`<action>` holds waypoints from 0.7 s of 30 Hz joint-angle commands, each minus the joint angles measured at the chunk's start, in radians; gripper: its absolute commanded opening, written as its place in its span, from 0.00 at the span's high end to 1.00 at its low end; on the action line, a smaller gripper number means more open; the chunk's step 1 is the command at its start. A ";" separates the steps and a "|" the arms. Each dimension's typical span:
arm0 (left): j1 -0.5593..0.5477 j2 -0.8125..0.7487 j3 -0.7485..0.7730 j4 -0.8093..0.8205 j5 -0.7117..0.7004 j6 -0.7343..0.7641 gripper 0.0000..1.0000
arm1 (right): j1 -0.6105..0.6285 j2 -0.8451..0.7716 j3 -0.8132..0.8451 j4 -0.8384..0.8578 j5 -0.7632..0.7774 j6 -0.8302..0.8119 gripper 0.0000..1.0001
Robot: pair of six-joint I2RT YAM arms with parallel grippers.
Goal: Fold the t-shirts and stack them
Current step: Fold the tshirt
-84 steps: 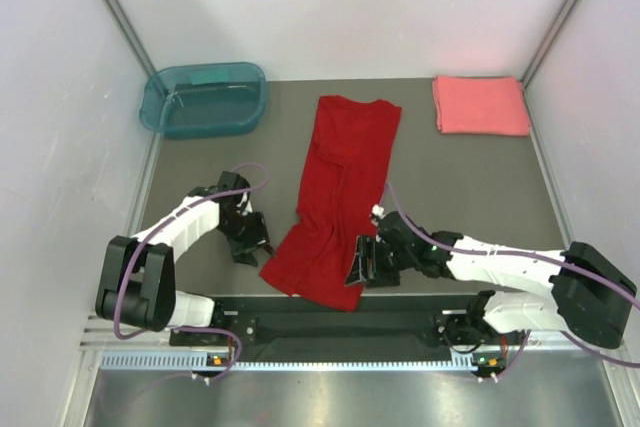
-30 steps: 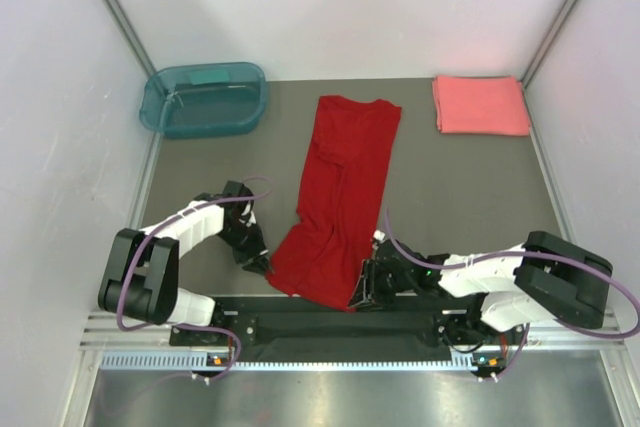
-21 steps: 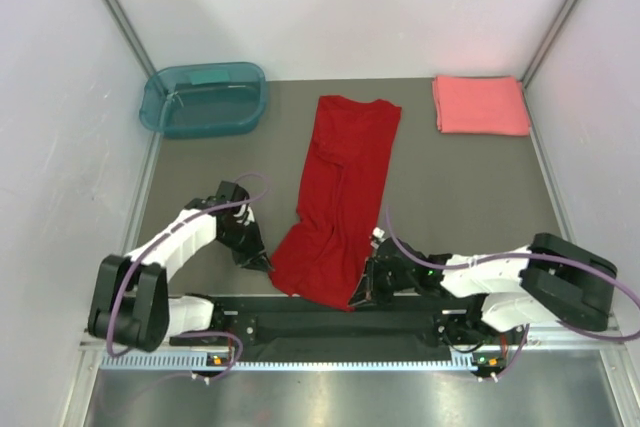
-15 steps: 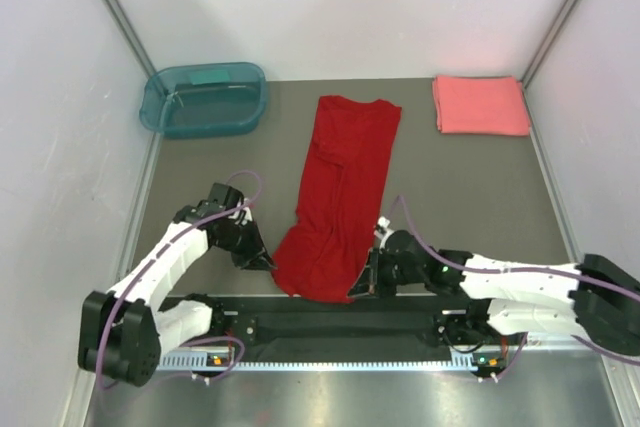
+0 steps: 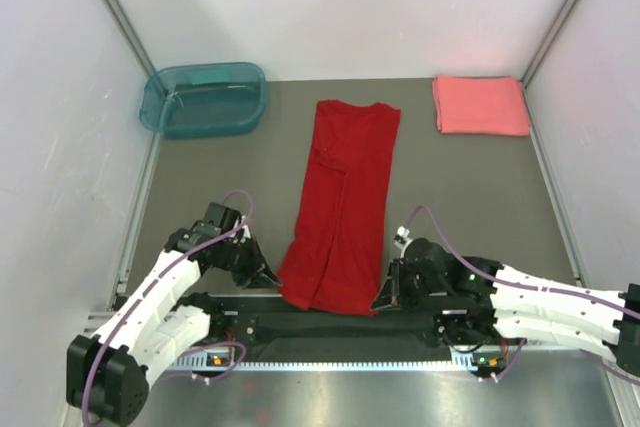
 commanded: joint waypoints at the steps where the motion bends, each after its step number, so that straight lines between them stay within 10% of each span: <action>1: -0.028 -0.002 -0.011 -0.005 0.013 -0.055 1.00 | 0.011 0.016 -0.033 -0.017 -0.078 -0.005 1.00; 7: -0.119 0.016 -0.097 0.112 0.024 -0.174 0.86 | 0.011 0.162 -0.029 0.021 -0.118 -0.077 1.00; 12: -0.143 0.033 0.089 0.074 -0.082 -0.121 0.57 | -0.064 0.160 0.065 -0.084 -0.062 -0.172 0.68; 21: -0.143 0.176 0.441 0.199 -0.316 0.064 0.42 | -0.618 0.410 0.485 -0.279 0.012 -0.648 0.46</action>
